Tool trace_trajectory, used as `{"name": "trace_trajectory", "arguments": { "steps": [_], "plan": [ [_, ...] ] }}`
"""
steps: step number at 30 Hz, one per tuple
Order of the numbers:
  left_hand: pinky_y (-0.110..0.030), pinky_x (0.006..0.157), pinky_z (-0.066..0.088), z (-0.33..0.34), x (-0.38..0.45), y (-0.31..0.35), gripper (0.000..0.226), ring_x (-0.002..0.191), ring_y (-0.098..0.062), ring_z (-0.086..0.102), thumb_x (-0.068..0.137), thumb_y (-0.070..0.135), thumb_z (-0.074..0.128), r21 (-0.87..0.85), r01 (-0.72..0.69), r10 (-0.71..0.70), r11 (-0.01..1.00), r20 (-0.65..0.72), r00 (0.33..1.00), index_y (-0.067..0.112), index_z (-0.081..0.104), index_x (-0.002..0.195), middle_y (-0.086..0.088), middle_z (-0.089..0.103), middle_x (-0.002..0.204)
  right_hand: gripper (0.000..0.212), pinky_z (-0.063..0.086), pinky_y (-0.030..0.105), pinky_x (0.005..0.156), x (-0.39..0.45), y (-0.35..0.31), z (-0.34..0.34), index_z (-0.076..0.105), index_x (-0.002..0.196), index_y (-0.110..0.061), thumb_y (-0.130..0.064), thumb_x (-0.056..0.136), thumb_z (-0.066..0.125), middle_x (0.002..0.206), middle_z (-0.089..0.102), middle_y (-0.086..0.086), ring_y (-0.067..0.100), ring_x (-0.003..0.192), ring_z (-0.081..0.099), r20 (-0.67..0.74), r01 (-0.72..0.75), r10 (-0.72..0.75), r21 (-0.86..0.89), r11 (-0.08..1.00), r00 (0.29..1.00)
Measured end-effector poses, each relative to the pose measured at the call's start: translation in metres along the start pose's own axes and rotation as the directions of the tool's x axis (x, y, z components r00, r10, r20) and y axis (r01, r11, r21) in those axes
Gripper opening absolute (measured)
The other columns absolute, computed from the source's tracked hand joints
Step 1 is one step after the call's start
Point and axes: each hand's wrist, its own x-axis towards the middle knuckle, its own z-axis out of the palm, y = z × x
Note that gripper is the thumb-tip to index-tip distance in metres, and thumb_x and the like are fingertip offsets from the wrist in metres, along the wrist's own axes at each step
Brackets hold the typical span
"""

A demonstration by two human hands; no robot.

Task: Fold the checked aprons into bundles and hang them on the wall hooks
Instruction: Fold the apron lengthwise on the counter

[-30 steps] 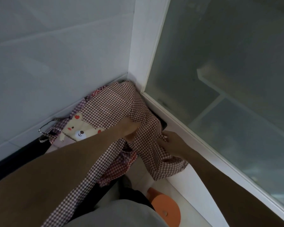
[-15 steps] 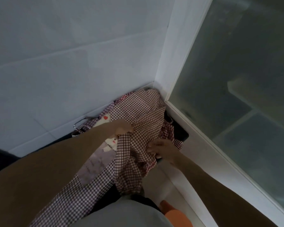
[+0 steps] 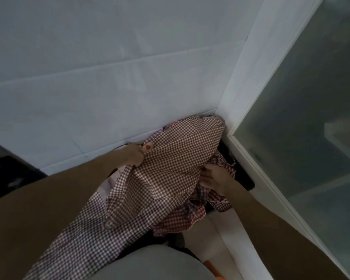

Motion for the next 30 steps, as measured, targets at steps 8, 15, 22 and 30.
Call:
{"name": "trace_trajectory", "arguments": {
  "steps": [8,15,22,30],
  "plan": [
    [-0.026,0.082,0.043,0.012,-0.009,-0.044,0.034,0.108,-0.024,0.057,0.101,0.022,0.047,0.202,0.098,-0.108,0.975,0.039,0.993,0.002,0.057,0.126,-0.013,0.058,0.12,0.055,0.053,0.041,0.095,0.031,-0.025,-0.002,0.055,0.129,-0.019,-0.043,0.084,0.076,0.122,0.064,0.005,0.023,0.105,0.062,-0.12,0.075,-0.088,-0.108,0.991,0.989],
    [-0.037,0.085,0.059,0.025,-0.013,-0.09,0.05,0.098,-0.022,0.067,0.09,0.053,0.063,-0.134,0.231,-0.205,0.964,0.186,0.961,0.013,0.066,0.121,-0.004,0.065,0.116,0.053,0.041,0.045,0.105,0.049,-0.055,0.022,0.055,0.122,-0.011,-0.036,0.08,0.074,0.125,0.052,0.01,0.02,0.118,0.044,0.124,0.671,-0.919,-0.721,0.176,0.374],
    [-0.027,0.081,0.055,0.035,-0.027,-0.103,0.042,0.099,-0.02,0.063,0.09,0.038,0.069,-0.034,0.169,-0.163,0.985,0.133,0.978,0.012,0.066,0.123,-0.003,0.06,0.119,0.022,0.04,0.035,0.097,0.05,-0.057,0.076,0.067,0.094,-0.025,-0.045,0.087,0.07,0.108,0.063,-0.004,0.014,0.103,0.057,0.701,0.607,-0.165,-0.693,-0.39,0.694],
    [-0.035,0.104,0.045,0.05,-0.05,-0.127,0.043,0.126,-0.027,0.051,0.095,0.016,0.056,-0.09,0.321,-0.308,0.943,0.132,0.942,0.01,0.053,0.137,-0.013,0.05,0.14,0.041,0.043,0.029,0.081,0.06,-0.075,0.082,0.061,0.121,-0.011,-0.043,0.096,0.059,0.121,0.063,0.006,0.017,0.094,0.056,0.527,0.43,-0.06,-0.749,-0.505,0.848]
  ]
}}
